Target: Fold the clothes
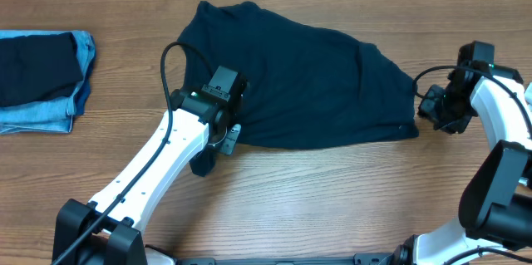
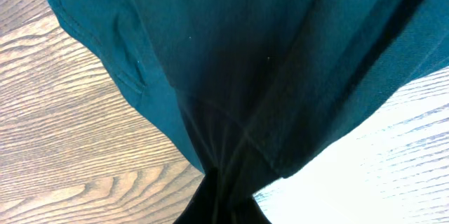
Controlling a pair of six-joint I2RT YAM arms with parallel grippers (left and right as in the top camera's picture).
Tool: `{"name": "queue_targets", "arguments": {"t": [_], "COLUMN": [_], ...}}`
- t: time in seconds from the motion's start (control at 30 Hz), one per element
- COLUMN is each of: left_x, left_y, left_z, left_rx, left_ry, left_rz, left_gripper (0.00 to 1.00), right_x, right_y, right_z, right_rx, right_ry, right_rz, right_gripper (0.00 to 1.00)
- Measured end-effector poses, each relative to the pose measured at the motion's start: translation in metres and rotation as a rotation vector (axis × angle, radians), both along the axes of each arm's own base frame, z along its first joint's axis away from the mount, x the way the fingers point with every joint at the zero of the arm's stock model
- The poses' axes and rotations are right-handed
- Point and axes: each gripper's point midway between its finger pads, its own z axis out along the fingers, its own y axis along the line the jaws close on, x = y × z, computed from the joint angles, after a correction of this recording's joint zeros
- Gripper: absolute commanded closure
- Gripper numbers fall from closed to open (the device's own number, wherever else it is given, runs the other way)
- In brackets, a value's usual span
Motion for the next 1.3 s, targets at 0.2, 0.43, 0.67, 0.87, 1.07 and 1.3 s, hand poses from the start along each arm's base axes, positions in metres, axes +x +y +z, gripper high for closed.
{"name": "queue_targets", "arguments": {"t": [0.2,0.43,0.67,0.87,1.07,1.3], "left_x": [0.0,0.0,0.0,0.0,0.0,0.0], "left_y": [0.0,0.0,0.0,0.0,0.0,0.0], "left_z": [0.0,0.0,0.0,0.0,0.0,0.0], "left_rx": [0.0,0.0,0.0,0.0,0.0,0.0], "left_ry": [0.0,0.0,0.0,0.0,0.0,0.001], "left_rz": [0.0,0.0,0.0,0.0,0.0,0.0], "left_gripper": [0.94,0.94,0.93,0.93,0.92,0.91], "right_x": [-0.006,0.0,0.002,-0.002,-0.005,-0.008], "right_y": [0.027,0.054,0.066,0.072,0.073,0.073], "right_z": [-0.008,-0.009,-0.008,-0.008,-0.014,-0.03], "right_rx": [0.106,0.149,0.162,0.171,0.176,0.174], "right_ry": [0.012,-0.007,-0.007,0.013,0.017,0.005], "right_rz": [0.028,0.091,0.102,0.103,0.09,0.088], "right_gripper": [0.59,0.59,0.62,0.65,0.64,0.64]}}
